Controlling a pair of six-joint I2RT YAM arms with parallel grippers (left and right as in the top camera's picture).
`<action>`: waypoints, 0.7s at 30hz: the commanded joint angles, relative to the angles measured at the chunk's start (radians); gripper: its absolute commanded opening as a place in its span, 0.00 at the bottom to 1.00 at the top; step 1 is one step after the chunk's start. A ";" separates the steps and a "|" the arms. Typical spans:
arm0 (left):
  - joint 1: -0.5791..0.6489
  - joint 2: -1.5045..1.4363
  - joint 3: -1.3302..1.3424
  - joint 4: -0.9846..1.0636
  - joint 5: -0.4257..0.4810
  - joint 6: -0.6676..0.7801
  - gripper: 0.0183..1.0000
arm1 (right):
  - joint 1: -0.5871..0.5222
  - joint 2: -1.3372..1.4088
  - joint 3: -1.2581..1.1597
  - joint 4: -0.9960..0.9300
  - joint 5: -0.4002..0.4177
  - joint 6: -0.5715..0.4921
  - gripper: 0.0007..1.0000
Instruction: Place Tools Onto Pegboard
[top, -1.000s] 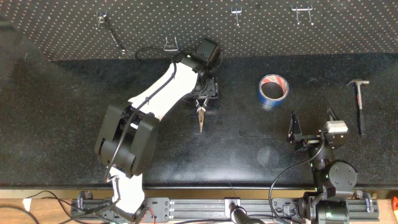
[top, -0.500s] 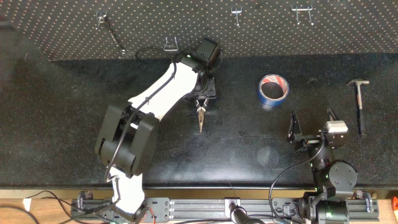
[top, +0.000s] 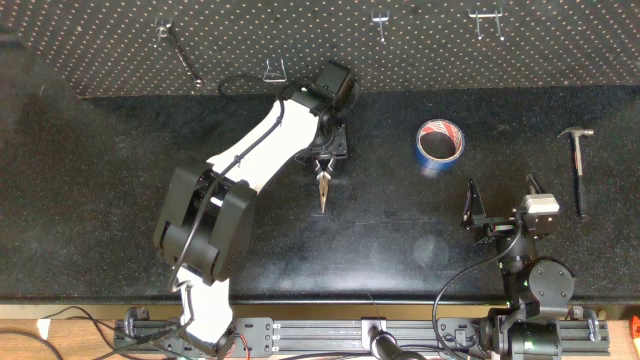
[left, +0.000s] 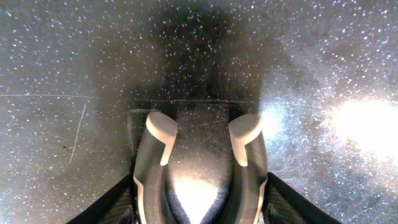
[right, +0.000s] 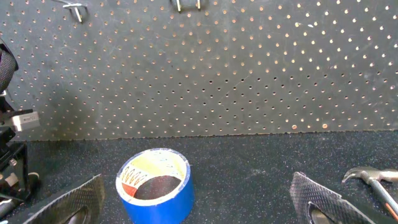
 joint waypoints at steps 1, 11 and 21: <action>-0.006 0.055 0.003 0.006 0.023 -0.014 0.50 | 0.007 -0.009 -0.004 -0.004 0.002 0.011 0.98; -0.004 0.002 0.003 0.003 0.019 0.104 0.01 | 0.007 -0.009 -0.004 -0.004 0.002 0.011 0.98; 0.080 -0.745 -0.307 0.215 -0.238 0.105 0.01 | 0.007 -0.009 -0.004 -0.004 0.002 0.011 0.98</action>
